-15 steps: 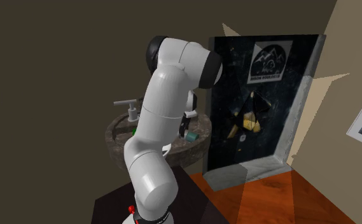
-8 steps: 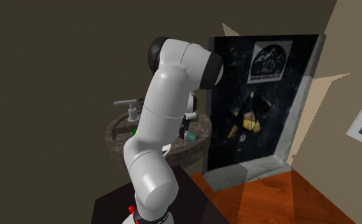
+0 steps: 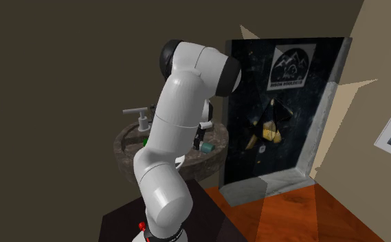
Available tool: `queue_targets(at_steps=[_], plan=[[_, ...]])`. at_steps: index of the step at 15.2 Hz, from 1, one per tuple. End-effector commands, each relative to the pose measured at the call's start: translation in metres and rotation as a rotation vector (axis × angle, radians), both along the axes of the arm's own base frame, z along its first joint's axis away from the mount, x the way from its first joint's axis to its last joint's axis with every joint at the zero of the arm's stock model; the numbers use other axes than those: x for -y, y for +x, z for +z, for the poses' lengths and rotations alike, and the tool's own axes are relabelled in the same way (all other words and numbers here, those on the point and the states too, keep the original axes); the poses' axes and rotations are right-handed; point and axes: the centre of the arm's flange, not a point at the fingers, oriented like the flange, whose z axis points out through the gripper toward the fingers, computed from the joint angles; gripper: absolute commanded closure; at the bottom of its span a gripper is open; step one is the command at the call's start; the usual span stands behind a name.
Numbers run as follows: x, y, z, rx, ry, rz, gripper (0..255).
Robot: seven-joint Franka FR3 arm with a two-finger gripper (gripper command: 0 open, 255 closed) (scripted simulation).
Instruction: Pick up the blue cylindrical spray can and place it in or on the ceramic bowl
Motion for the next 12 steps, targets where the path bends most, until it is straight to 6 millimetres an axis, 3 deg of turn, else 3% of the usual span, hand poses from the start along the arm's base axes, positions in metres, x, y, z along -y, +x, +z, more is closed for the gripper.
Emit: queue_targets(at_steps=[1,4,12], plan=[[0.000,0.000,0.000,-0.001,0.000,0.000,255],[0.000,0.000,0.000,-0.001,0.000,0.000,255],[0.000,0.000,0.042,-0.001,0.000,0.000,255]])
